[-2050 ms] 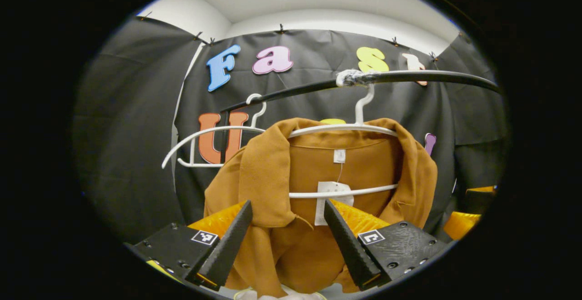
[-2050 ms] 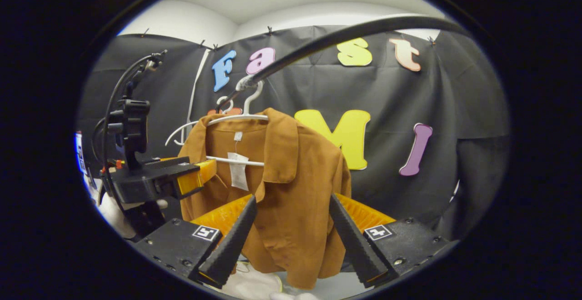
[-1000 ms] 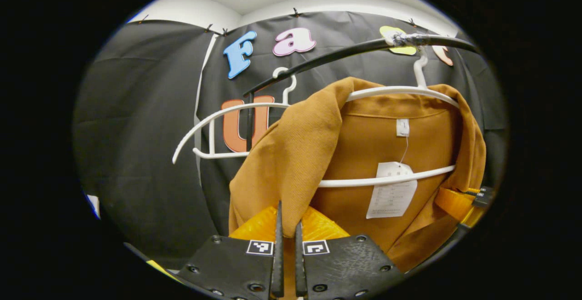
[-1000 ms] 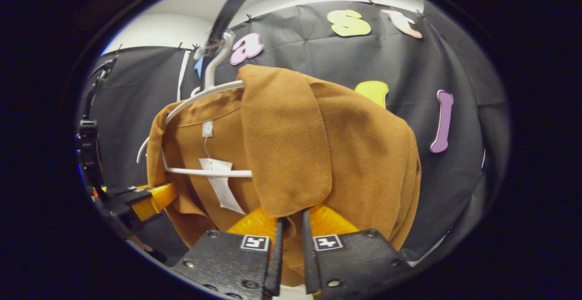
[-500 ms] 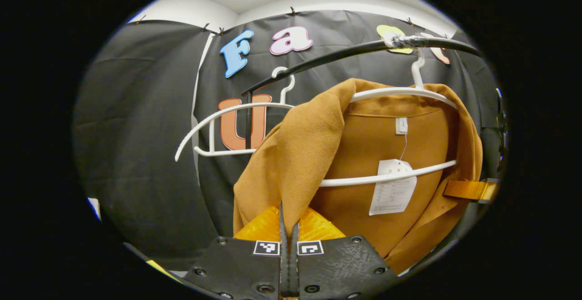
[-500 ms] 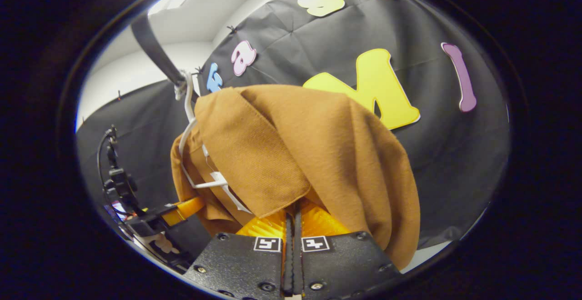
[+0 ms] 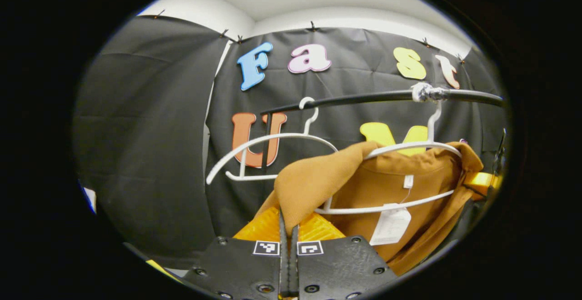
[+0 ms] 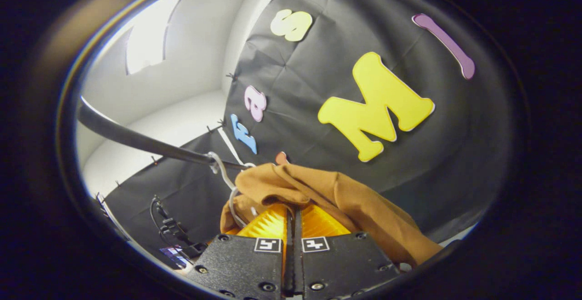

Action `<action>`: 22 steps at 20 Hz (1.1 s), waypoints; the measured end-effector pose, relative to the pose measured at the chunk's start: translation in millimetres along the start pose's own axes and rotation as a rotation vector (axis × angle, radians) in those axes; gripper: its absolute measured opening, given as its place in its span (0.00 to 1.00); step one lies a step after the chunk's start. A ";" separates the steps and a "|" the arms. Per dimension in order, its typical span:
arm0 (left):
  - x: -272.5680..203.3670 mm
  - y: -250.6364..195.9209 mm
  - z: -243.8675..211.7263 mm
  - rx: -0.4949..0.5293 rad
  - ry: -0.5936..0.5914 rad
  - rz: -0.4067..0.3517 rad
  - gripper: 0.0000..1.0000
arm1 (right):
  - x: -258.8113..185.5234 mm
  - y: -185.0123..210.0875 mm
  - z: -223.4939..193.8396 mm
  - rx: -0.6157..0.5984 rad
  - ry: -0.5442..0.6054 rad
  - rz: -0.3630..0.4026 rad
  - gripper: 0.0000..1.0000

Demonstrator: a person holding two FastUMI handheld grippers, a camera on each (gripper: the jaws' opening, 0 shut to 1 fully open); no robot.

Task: Grasp the clothes on the hanger with both hands and then place them into the laundry hamper below.

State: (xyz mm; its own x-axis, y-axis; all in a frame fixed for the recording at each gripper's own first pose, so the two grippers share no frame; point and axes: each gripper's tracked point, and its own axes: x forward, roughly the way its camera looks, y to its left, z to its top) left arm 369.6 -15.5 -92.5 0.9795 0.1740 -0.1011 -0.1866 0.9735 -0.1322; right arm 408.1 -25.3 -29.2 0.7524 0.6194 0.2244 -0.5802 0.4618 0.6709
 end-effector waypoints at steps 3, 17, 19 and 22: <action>0.3 9.2 16.2 -0.006 -0.022 0.005 0.05 | 3.1 2.1 16.7 0.005 -0.034 0.015 0.03; 35.3 10.0 38.2 0.025 0.040 -0.074 0.00 | 9.5 -32.2 78.6 -0.282 -0.223 -0.276 0.03; 35.3 9.6 31.8 0.065 0.073 -0.109 0.00 | 3.6 -45.9 86.3 -0.373 -0.217 -0.361 0.03; 39.9 13.9 24.2 0.100 0.102 -0.146 0.05 | 6.4 -50.2 87.0 -0.503 -0.194 -0.416 0.03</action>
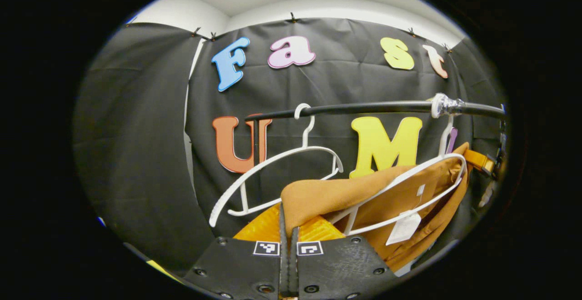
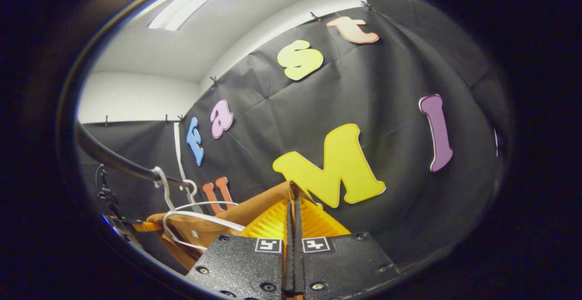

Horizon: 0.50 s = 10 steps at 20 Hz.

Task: Grasp the clothes on the hanger with both hands and then place them into the laundry hamper below.

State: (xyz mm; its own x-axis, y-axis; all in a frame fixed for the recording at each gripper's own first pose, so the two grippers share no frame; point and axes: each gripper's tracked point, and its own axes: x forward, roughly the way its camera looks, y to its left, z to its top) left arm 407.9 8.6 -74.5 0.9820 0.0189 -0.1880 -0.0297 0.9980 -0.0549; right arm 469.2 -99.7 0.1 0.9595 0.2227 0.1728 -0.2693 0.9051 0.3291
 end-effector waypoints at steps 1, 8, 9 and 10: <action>2.5 2.2 -3.1 -0.016 0.008 -0.008 0.00 | 3.2 -0.8 -3.4 -0.035 0.014 -0.010 0.04; 8.7 -12.3 -22.1 -0.107 0.067 -0.116 0.00 | 13.2 -26.0 -29.6 0.001 0.133 -0.103 0.04; 8.6 -10.5 -20.4 -0.119 0.052 -0.129 0.00 | 12.0 -24.4 -31.6 0.043 0.142 -0.079 0.04; 9.1 -6.3 -20.6 -0.147 0.048 -0.139 0.00 | 12.6 -23.4 -30.7 0.101 0.140 -0.049 0.04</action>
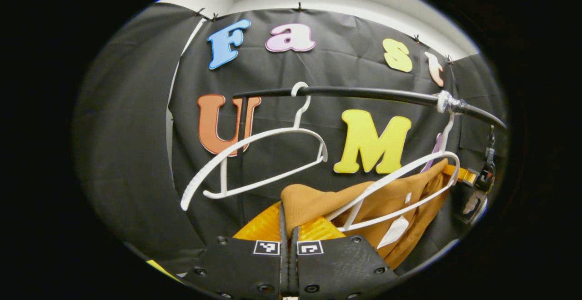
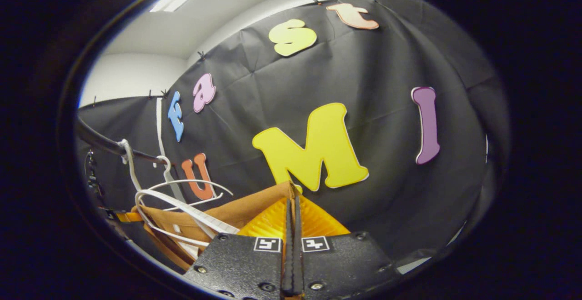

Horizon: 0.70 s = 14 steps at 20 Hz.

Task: Grasp the clothes on the hanger with both hands and then place them into the laundry hamper below.

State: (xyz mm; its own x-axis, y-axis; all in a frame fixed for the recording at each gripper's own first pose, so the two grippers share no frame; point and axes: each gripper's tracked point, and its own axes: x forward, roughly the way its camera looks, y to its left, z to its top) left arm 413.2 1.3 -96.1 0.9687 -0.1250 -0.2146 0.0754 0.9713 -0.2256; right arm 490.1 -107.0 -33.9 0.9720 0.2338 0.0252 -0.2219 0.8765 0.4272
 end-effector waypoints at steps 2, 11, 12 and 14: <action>0.8 10.2 -2.8 -0.104 0.015 -0.042 0.00 | 3.8 -15.6 -8.2 0.165 0.056 0.006 0.03; -8.6 -13.1 -109.7 0.103 0.189 -0.077 0.00 | -8.2 -63.0 -106.5 0.295 0.197 -0.119 0.04; -7.6 -17.6 -105.3 0.115 0.187 -0.087 0.00 | -11.3 -60.8 -121.8 0.295 0.226 -0.119 0.03; -17.4 -28.4 -92.9 0.118 0.163 -0.102 0.00 | -20.6 -60.2 -151.2 0.275 0.268 -0.116 0.04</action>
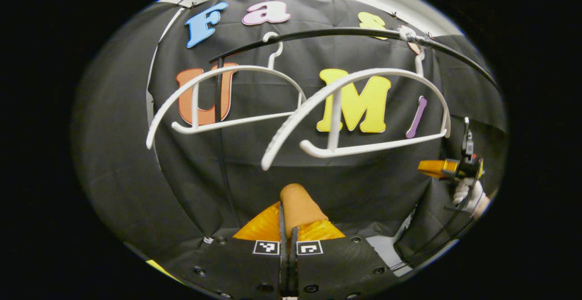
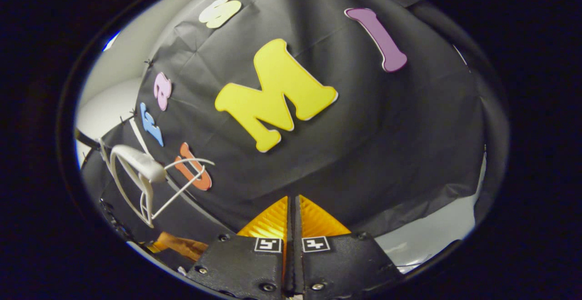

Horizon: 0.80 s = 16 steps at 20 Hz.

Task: Grasp the clothes on the hanger with both hands and then place them into the laundry hamper below.

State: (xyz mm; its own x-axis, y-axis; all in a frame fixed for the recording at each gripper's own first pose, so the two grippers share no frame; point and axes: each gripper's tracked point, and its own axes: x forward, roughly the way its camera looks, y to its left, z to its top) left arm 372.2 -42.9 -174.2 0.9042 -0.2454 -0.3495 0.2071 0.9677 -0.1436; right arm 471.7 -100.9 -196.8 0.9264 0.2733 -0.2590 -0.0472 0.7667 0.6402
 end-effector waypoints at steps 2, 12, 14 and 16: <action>-14.1 -14.0 13.2 0.044 -0.026 -0.007 0.00 | -7.0 -0.1 -26.7 -0.038 0.041 0.012 0.04; -72.9 -52.6 29.5 -0.047 -0.058 -0.021 0.00 | -40.8 19.5 -170.8 -0.323 0.275 0.134 0.25; -90.7 -55.8 52.1 -0.043 -0.109 -0.012 0.00 | -39.3 18.9 -183.8 -0.354 0.300 0.143 0.37; -115.4 -56.3 88.2 -0.044 -0.182 -0.010 0.00 | -41.9 21.8 -186.8 -0.363 0.310 0.156 0.34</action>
State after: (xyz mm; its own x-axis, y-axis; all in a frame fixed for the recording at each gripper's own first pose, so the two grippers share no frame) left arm 289.1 -63.9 -44.1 0.9556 -0.2371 -0.1749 0.2039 0.9607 -0.1881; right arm 362.1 12.8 -307.1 0.7460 0.5179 -0.4186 -0.3540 0.8408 0.4095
